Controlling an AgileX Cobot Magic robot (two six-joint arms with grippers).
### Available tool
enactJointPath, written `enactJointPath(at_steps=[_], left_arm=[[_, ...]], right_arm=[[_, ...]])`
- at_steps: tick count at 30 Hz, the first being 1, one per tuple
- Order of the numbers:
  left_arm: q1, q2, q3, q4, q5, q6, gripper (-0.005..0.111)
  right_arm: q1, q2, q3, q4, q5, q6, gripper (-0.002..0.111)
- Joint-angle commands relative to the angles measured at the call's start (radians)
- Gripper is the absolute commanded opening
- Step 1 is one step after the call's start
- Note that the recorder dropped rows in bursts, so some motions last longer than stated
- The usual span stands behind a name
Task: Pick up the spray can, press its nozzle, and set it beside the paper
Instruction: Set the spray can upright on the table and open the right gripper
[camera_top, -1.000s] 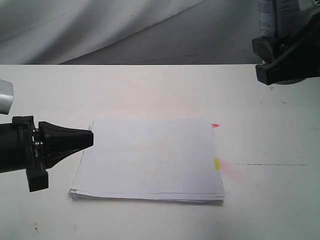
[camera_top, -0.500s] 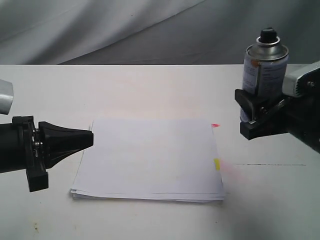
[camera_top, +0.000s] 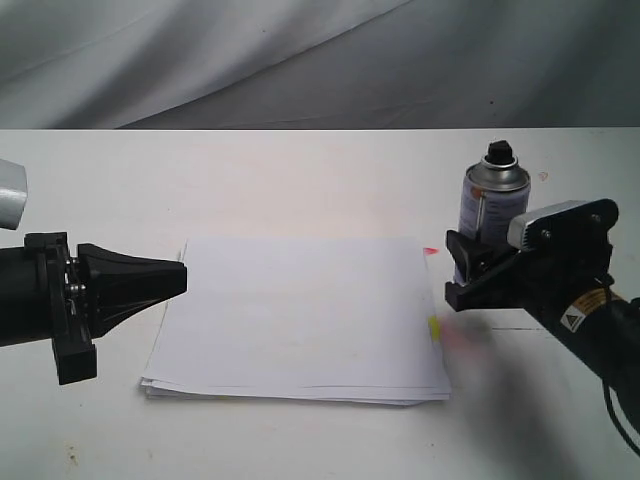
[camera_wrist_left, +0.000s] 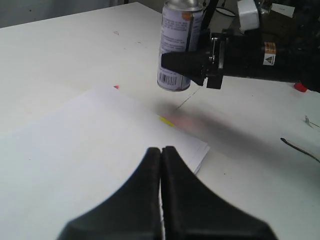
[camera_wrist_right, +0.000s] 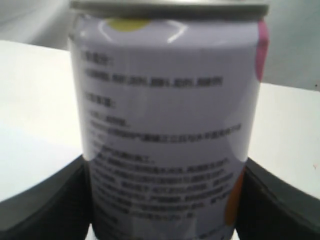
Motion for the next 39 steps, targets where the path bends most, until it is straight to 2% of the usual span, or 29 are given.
enactJointPath(at_steps=[1, 39], left_arm=[[0.002, -0.001, 0.005, -0.007, 0.0, -0.003, 0.0], [0.002, -0.001, 0.005, -0.007, 0.0, -0.003, 0.0]], right_arm=[[-0.006, 0.061, -0.001, 0.028, -0.066, -0.037, 0.0], [-0.009, 0.188, -0.109, -0.007, -0.066, -0.092, 0.0]])
